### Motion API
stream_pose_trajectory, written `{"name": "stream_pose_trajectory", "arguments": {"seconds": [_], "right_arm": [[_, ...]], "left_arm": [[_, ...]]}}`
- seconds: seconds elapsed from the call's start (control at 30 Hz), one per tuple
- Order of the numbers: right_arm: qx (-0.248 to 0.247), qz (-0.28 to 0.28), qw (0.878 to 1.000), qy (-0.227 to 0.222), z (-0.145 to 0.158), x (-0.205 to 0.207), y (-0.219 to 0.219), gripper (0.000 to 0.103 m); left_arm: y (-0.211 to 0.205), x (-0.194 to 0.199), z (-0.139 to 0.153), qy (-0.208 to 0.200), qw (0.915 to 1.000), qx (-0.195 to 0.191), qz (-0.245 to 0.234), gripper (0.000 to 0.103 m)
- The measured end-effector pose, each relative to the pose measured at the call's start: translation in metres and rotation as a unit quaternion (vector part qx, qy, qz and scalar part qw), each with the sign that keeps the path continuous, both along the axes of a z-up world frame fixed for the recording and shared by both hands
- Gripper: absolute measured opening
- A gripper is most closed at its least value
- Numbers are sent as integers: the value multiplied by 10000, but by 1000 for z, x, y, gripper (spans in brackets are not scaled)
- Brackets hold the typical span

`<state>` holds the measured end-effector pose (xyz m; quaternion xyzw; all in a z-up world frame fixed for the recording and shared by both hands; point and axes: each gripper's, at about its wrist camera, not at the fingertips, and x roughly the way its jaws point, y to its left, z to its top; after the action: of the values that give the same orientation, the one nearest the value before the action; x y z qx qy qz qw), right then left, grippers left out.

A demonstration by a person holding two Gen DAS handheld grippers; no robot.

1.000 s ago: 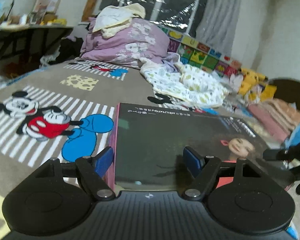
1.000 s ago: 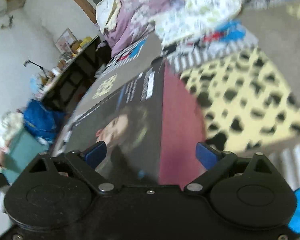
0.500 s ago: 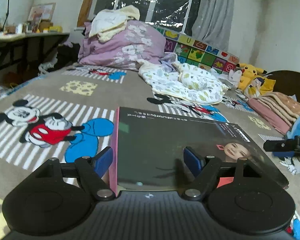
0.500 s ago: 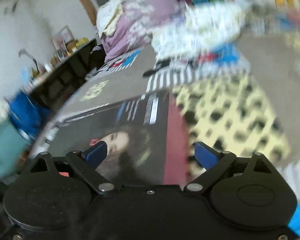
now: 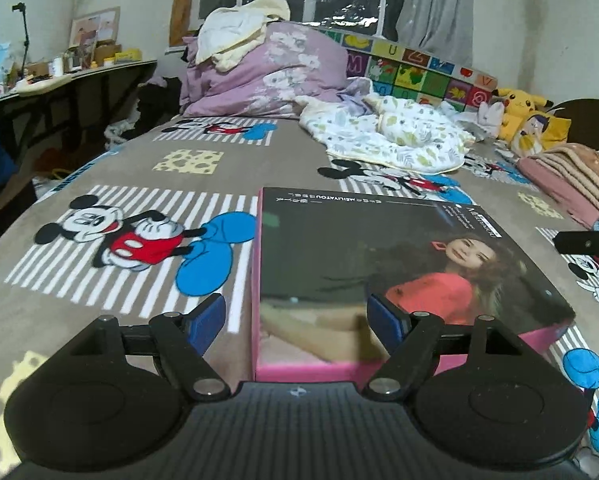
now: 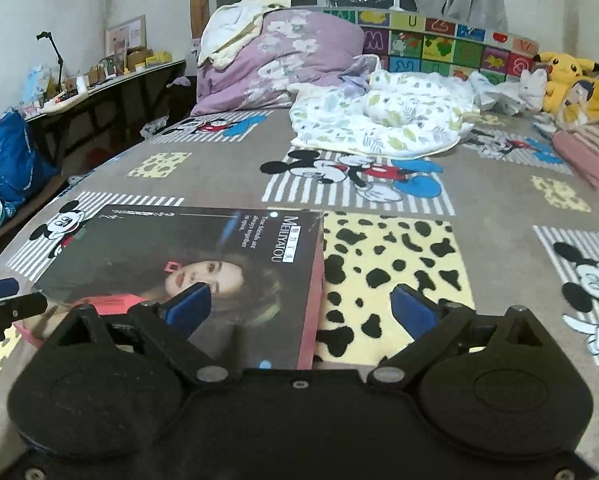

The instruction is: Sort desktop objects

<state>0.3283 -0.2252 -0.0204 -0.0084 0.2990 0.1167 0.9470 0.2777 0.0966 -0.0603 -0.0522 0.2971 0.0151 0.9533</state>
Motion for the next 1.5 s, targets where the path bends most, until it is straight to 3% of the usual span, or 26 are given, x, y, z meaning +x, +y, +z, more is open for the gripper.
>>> {"name": "stream_pose_trajectory", "arguments": {"seconds": [0.3,0.33,0.47,0.63,0.93,1.5], "right_arm": [[51,170,9997,-150,31,-41,7,99],[65,195,9996,-192,34,-47,7,102],[20,332,9991,-267,48,-69,11,102],[-234,485,9981,-298,61,-97,17,102],[85,309,9989,-340,79,-151,12,102],[385,380,9984,146,44,-251,8,102]], "left_arm": [[-18,-37,24,146,9992,310,219,77],[-19,-42,27,142,9991,304,246,77],[-26,-60,39,157,9986,360,348,85],[-37,-84,54,44,9986,469,260,86],[-61,-130,69,-136,9988,450,127,86],[-98,-228,67,-228,9977,614,185,86]]}}
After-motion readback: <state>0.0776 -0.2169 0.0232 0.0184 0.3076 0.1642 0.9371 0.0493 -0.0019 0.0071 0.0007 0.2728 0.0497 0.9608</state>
